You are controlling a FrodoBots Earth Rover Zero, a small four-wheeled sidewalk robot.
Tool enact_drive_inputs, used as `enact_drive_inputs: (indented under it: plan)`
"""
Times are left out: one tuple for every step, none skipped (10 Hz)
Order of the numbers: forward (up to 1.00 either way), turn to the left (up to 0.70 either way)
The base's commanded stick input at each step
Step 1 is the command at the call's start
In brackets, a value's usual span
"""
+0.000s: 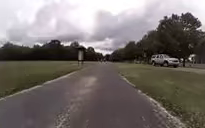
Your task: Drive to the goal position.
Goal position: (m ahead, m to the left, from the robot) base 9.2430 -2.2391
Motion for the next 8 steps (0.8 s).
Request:
enact_drive_inputs:
  plan:
    - [0.7,0.0]
    - [0.7,0.0]
    - [0.7,0.0]
    - [0.7,0.0]
    - [0.7,0.0]
    - [0.7,0.0]
    - [0.7,0.0]
    - [0.7,0.0]
